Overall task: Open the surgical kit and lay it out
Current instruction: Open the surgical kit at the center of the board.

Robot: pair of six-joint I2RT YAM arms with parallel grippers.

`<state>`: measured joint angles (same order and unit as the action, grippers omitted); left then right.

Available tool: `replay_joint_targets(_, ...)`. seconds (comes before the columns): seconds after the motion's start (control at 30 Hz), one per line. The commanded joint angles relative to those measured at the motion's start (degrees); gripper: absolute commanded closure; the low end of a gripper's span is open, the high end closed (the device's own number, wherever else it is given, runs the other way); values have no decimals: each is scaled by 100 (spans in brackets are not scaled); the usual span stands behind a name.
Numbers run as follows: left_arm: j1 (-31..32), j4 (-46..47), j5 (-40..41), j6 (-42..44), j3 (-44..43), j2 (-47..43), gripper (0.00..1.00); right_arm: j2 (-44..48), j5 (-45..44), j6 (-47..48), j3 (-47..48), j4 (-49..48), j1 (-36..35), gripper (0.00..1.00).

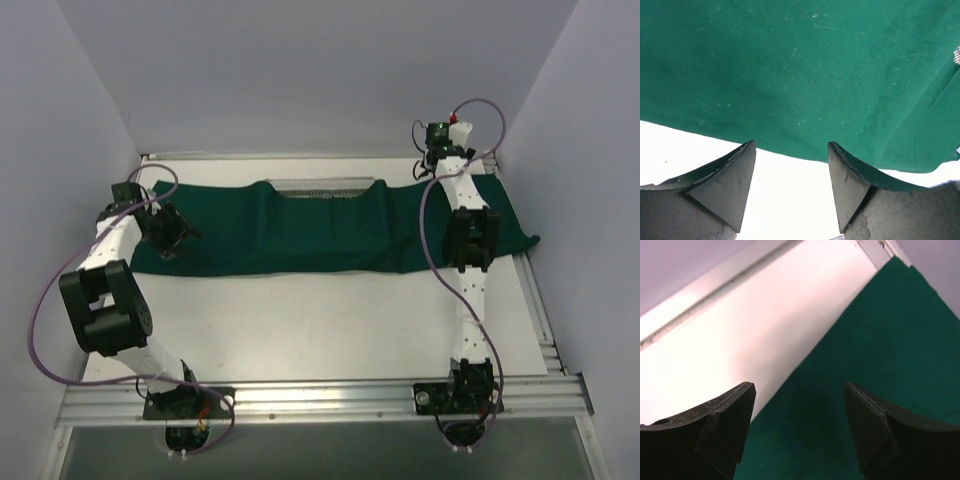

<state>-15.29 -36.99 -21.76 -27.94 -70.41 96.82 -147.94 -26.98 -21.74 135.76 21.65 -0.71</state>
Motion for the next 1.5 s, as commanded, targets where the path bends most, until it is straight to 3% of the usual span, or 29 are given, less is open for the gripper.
replay_joint_targets(0.0, 26, 113, -144, 123, 10, -260, 32, -164, -386, 266, 433, -257, 45, 28)
replay_joint_targets(0.4, 26, 96, -109, 158, -60, -268, 32, -534, -387, 732, 627, -688, 229, 35)
replay_joint_targets(0.8, 17, 140, -109, 158, -87, -225, 32, -702, -308, 785, 855, -846, 220, 53)
replay_joint_targets(0.97, 26, 140, -118, 166, -78, -181, 32, -614, -290, 776, 899, -952, 194, 75)
replay_joint_targets(1.1, 26, 149, -171, 158, -78, -189, 32, -543, -238, 811, 917, -935, 203, 99)
replay_joint_targets(1.47, 26, -44, -48, 245, -148, -356, 32, 115, 96, 224, 628, -355, 361, 100)
